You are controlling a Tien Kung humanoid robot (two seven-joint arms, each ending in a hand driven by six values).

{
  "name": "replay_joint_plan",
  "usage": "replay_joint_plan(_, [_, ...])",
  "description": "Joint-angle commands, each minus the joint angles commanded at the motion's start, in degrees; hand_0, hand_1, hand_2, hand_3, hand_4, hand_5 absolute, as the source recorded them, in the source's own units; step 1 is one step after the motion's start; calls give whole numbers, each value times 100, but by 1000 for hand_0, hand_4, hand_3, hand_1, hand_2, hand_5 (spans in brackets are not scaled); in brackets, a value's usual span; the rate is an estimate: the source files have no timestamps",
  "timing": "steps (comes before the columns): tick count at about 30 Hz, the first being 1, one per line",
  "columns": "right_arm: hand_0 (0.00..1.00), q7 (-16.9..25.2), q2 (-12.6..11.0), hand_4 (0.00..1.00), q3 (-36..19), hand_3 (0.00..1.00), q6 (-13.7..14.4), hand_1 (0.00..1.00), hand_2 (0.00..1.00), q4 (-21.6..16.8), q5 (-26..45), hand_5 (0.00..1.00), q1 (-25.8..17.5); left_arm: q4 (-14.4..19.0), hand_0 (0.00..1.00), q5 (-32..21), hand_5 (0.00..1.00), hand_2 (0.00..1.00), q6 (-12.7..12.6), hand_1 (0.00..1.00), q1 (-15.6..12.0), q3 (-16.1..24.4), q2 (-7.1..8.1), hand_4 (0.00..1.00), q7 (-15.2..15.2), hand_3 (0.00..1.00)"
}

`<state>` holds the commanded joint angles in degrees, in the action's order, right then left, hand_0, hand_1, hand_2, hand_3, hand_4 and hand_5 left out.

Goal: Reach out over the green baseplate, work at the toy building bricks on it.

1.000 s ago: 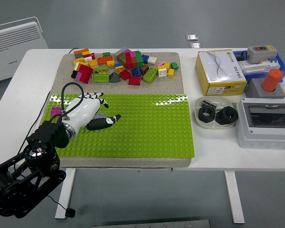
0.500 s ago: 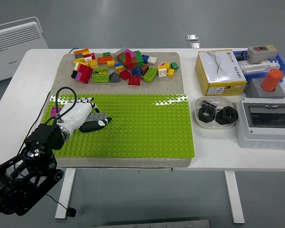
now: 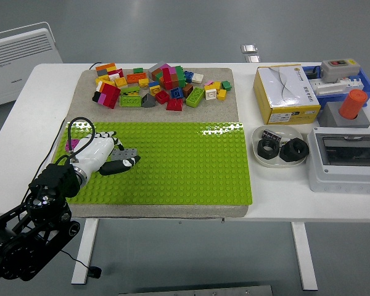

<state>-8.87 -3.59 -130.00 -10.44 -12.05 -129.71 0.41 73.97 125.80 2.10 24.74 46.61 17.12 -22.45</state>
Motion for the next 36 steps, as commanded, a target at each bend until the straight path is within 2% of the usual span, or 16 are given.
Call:
replay_joint_plan(11, [722,3,-1,775,0,682,5,708,708,6,-4,842,-3,38,998,11,998,998,-174,998,-24,8,-34,806,48,699])
replay_joint_plan(23, [722,10,-8,775,0,682,8,708,708,8,-1,842,-3,472,998,135,998,998,-161,998,-139,86,20,801,-24,696])
replay_joint_plan(29, [722,8,-11,775,0,682,11,708,708,8,17,842,-3,402,998,139,998,998,-121,998,-187,73,19,799,-63,694])
replay_joint_plan(36, [722,8,-7,775,0,682,13,709,708,13,24,842,3,224,998,147,998,998,-134,998,-250,68,-57,794,-77,694])
